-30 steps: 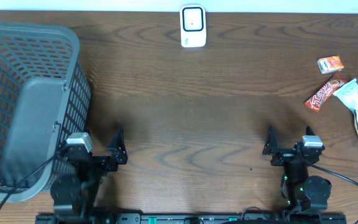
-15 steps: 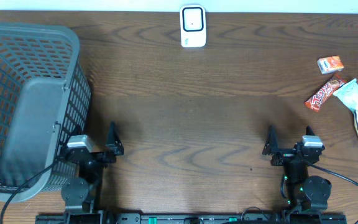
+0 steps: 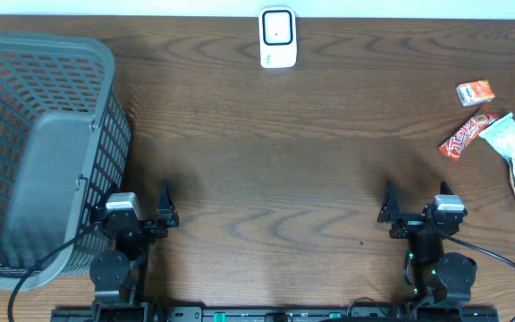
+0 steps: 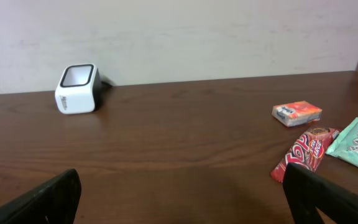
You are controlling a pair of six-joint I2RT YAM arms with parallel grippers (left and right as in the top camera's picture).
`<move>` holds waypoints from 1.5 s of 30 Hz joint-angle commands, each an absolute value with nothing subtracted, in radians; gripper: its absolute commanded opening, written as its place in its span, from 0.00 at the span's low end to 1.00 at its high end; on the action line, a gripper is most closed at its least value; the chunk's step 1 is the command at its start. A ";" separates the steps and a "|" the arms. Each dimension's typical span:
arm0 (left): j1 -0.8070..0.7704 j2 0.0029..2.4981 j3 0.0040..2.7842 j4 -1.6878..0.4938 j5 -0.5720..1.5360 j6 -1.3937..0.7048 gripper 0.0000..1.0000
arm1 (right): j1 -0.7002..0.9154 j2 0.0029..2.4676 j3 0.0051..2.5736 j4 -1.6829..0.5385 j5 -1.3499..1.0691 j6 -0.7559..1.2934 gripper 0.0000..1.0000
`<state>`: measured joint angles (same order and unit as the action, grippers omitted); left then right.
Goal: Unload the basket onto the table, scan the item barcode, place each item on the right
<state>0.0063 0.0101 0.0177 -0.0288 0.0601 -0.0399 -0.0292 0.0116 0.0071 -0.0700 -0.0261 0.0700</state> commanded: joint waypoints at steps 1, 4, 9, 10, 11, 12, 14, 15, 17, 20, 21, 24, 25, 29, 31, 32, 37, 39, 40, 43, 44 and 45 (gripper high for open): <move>-0.018 0.001 0.004 -0.070 0.077 -0.019 0.98 | -0.021 0.006 0.006 -0.075 -0.020 0.058 0.99; -0.019 0.001 0.004 -0.070 0.078 -0.019 0.98 | -0.020 0.006 0.006 -0.075 -0.020 0.058 0.99; -0.019 0.001 0.004 -0.070 0.050 -0.019 0.98 | -0.020 0.006 0.006 -0.075 -0.020 0.058 0.99; -0.018 0.001 0.004 -0.070 0.033 -0.019 0.98 | -0.021 0.006 0.006 -0.075 -0.020 0.058 0.99; -0.018 0.001 0.004 -0.070 0.033 -0.019 0.98 | -0.020 0.006 0.006 -0.075 -0.020 0.058 0.99; -0.019 0.001 0.004 -0.070 0.033 -0.019 0.98 | -0.020 0.006 0.006 -0.075 -0.020 0.058 0.99; -0.018 0.001 0.004 -0.070 0.033 -0.019 0.98 | -0.020 0.006 0.006 -0.075 -0.020 0.058 0.99; -0.019 0.001 0.004 -0.070 0.033 -0.019 0.98 | -0.021 0.006 0.006 -0.075 -0.020 0.058 0.99; -0.019 0.001 0.004 -0.070 0.033 -0.019 0.98 | -0.020 0.006 0.006 -0.075 -0.020 0.058 0.99; -0.019 0.001 0.004 -0.070 0.033 -0.019 0.98 | -0.021 0.006 0.006 -0.075 -0.020 0.058 0.99; -0.019 0.001 0.004 -0.070 0.033 -0.019 0.98 | -0.021 0.006 0.006 -0.075 -0.020 0.058 0.99; -0.019 0.002 0.004 -0.070 0.033 -0.019 0.98 | -0.020 0.006 0.006 -0.075 -0.020 0.058 0.99; -0.019 0.003 0.004 -0.070 0.033 -0.019 0.98 | -0.020 0.006 0.006 -0.075 -0.020 0.058 0.99; -0.019 0.004 0.004 -0.070 0.033 -0.019 0.98 | -0.020 0.006 0.006 -0.075 -0.020 0.058 0.99; -0.019 0.004 0.004 -0.070 0.033 -0.019 0.98 | -0.020 0.006 0.006 -0.075 -0.020 0.058 0.99; -0.019 0.004 0.004 -0.070 0.033 -0.019 0.98 | -0.020 0.006 0.006 -0.075 -0.020 0.058 0.99; -0.019 0.004 0.004 -0.070 0.033 -0.019 0.98 | -0.020 0.006 0.006 -0.075 -0.020 0.058 0.99; -0.019 0.004 0.004 -0.070 0.033 -0.019 0.98 | -0.020 0.006 0.006 -0.075 -0.020 0.058 0.99; -0.019 0.004 0.004 -0.070 0.033 -0.019 0.98 | -0.020 0.006 0.006 -0.075 -0.020 0.058 0.99; -0.019 0.004 0.004 -0.070 0.033 -0.019 0.98 | -0.021 0.006 0.006 -0.075 -0.020 0.058 0.99; -0.019 0.004 0.004 -0.070 0.033 -0.019 0.98 | -0.020 0.006 0.006 -0.075 -0.020 0.058 0.99; -0.019 0.004 0.004 -0.070 0.033 -0.019 0.98 | -0.020 0.006 0.006 -0.075 -0.020 0.058 0.99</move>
<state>-0.0162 0.0101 0.0181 -0.0292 0.0525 -0.0254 -0.0292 0.0116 0.0071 -0.0700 -0.0261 0.0700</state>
